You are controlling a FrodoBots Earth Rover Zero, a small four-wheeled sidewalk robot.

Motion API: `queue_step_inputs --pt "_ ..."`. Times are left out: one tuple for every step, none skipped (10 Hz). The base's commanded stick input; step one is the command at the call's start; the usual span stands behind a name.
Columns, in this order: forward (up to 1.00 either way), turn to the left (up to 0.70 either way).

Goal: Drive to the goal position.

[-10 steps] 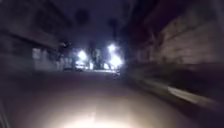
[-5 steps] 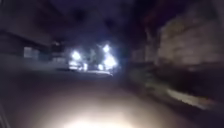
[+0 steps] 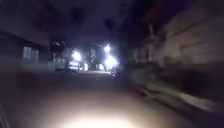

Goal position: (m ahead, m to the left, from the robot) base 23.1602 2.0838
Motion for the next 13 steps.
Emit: queue_step_inputs --pt "0.7 0.0" --pt "0.7 0.0" --pt "0.7 0.0" --pt "0.7 0.0" --pt "0.7 0.0" --pt "0.7 0.0" --pt "0.7 0.0" --pt "0.7 -0.16" --pt "0.7 -0.35" --pt "0.7 -0.35" --pt "0.7 -0.14" --pt "0.7 0.0" --pt "0.7 0.0"
